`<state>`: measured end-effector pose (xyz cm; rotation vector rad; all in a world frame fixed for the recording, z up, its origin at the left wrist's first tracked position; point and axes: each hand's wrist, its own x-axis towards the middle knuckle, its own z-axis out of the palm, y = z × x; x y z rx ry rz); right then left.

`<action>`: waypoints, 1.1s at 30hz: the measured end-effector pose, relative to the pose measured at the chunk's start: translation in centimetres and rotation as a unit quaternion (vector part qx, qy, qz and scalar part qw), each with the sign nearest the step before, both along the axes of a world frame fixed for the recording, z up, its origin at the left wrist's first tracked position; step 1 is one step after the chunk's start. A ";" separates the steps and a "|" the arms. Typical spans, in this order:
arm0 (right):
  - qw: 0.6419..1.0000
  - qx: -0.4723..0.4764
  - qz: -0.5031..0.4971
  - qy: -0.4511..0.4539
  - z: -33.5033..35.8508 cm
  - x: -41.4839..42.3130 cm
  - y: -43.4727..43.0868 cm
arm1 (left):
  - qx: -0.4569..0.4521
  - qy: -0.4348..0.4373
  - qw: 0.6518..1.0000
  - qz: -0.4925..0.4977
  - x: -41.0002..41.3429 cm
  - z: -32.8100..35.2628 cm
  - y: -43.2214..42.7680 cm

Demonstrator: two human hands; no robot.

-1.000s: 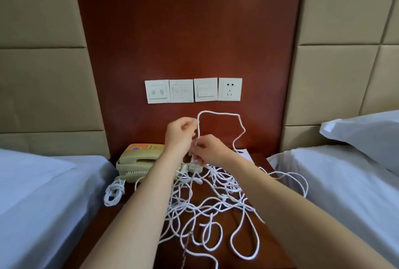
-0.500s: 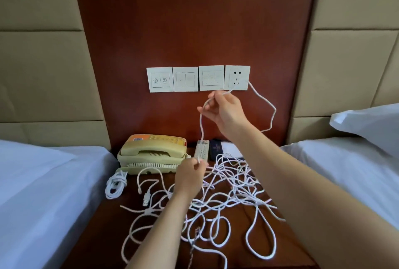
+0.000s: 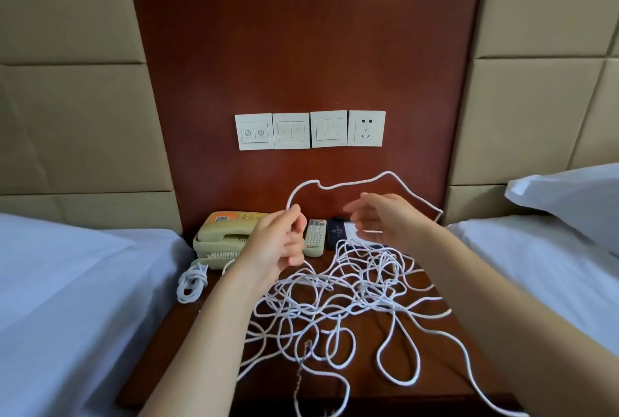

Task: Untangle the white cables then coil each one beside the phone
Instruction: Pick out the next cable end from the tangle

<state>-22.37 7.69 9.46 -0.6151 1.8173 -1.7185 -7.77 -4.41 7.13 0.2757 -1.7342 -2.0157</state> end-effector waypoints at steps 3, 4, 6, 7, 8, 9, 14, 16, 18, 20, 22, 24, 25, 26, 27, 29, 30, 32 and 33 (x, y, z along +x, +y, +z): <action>0.992 0.023 -0.010 0.126 -0.4 2.6 2.3 | 0.007 0.006 0.998 -0.063 1.9 0.3 1.6; 0.984 0.007 -0.019 0.180 -0.7 3.4 3.0 | 0.006 0.003 0.997 -0.076 2.3 0.2 2.2; 0.946 -0.029 -0.049 0.319 -1.5 4.7 4.3 | -0.010 -0.014 0.995 -0.096 3.2 -0.2 3.4; 0.918 -0.038 -0.058 0.391 -1.9 5.2 5.0 | -0.022 -0.024 0.994 -0.106 3.5 -0.4 3.9; 0.890 -0.042 -0.057 0.450 -2.4 5.7 5.6 | -0.035 -0.033 0.992 -0.116 3.7 -0.7 4.4; 0.868 -0.044 -0.047 0.492 -3.0 6.0 6.0 | -0.049 -0.043 0.990 -0.127 4.0 -0.9 4.8; 0.870 -0.041 0.079 0.485 -5.4 7.4 6.4 | -0.086 -0.068 0.975 -0.194 5.2 -1.8 6.5; 0.864 -0.035 0.118 0.488 -6.3 7.5 6.4 | -0.058 -0.059 0.970 -0.227 5.6 -2.4 7.0; 0.859 -0.049 0.127 0.494 -6.9 7.5 6.3 | -0.036 -0.050 0.967 -0.248 5.8 -2.9 7.2; 0.860 -0.042 0.088 0.501 -7.1 7.1 6.4 | -0.014 -0.037 0.965 -0.260 5.8 -3.0 6.9; 0.858 -0.026 0.044 0.512 -7.0 6.4 6.8 | 0.005 -0.024 0.965 -0.261 5.7 -3.1 6.4; 0.857 -0.022 0.016 0.515 -6.5 5.7 7.4 | 0.019 -0.018 0.968 -0.248 5.5 -3.3 5.7; 0.858 -0.019 0.005 0.513 -6.2 5.3 7.8 | 0.032 -0.015 0.970 -0.239 5.5 -3.4 5.3; 0.863 -0.018 -0.002 0.504 -6.0 4.8 8.1 | 0.049 -0.011 0.972 -0.229 5.3 -3.4 5.0; 0.870 -0.022 -0.007 0.492 -5.8 4.4 8.5 | 0.064 -0.007 0.973 -0.221 5.2 -3.5 4.7; 0.869 -0.020 -0.017 0.495 -5.4 4.0 8.8 | 0.081 0.002 0.975 -0.208 4.9 -3.8 4.2; 0.859 -0.007 -0.024 0.512 -5.3 4.0 8.9 | 0.091 0.007 0.975 -0.202 4.7 -3.9 4.1; 0.828 0.033 -0.038 0.559 -5.5 3.9 8.7 | 0.127 0.017 0.972 -0.196 4.4 -4.0 4.3; 0.810 0.052 -0.044 0.582 -5.7 3.9 8.5 | 0.148 0.025 0.969 -0.199 4.3 -4.1 4.5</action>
